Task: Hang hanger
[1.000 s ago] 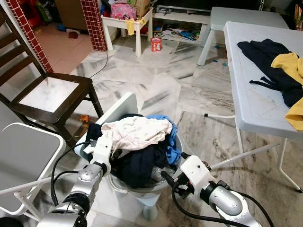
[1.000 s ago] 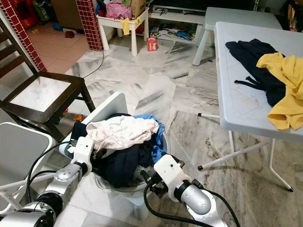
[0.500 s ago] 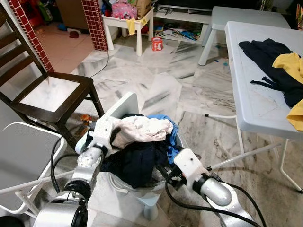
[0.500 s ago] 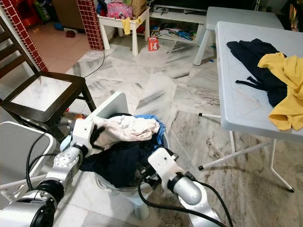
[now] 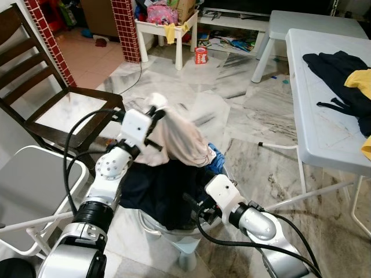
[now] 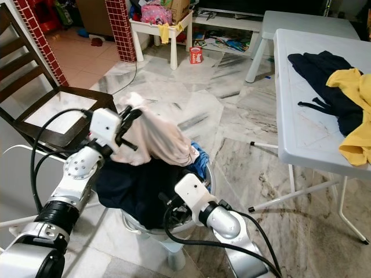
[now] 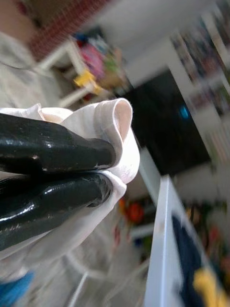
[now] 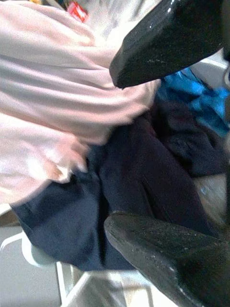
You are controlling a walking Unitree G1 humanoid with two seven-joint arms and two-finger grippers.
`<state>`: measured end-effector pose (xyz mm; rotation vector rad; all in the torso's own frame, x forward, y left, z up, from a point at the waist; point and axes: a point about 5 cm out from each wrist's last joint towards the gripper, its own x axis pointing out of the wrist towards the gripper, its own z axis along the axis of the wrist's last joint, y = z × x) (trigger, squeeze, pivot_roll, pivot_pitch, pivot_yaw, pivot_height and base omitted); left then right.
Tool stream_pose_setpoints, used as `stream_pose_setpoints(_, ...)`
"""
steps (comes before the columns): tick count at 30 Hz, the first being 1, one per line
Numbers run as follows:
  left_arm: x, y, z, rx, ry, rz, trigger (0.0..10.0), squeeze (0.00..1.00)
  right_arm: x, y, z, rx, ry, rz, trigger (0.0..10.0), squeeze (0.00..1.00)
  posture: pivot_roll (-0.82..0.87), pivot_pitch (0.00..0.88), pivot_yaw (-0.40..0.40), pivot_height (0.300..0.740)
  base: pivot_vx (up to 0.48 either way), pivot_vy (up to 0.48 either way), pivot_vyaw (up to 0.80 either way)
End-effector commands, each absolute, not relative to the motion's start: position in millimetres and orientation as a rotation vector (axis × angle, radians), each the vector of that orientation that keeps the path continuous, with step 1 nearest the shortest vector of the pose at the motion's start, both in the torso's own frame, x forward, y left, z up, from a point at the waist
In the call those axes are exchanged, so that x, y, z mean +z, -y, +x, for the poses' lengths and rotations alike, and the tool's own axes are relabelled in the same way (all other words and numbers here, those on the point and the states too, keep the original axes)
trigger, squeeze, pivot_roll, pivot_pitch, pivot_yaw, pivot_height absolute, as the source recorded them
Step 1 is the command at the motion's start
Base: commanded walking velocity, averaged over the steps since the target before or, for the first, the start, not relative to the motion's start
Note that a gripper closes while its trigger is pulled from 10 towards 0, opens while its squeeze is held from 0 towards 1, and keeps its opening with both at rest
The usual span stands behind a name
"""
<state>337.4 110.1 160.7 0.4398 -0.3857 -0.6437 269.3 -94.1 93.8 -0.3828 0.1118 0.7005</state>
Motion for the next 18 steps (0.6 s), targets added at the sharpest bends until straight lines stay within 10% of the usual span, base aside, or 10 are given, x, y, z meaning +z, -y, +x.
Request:
stream_pose_setpoints(1,164,-106,332,-0.694,0.416,0.49,0.0,0.0,95,100,273,0.669,-0.103,-0.385,10.0,0.0,-0.16,0.035,0.048,0.74,0.0,0.0,0.0)
stream_pose_setpoints(18,213,-133,309,-0.454,0.577,0.54,0.0,0.0,85,96,276,0.645,-0.086,-0.402,10.0,0.0,-0.13,0.015,0.03,0.74,0.0,0.0,0.0)
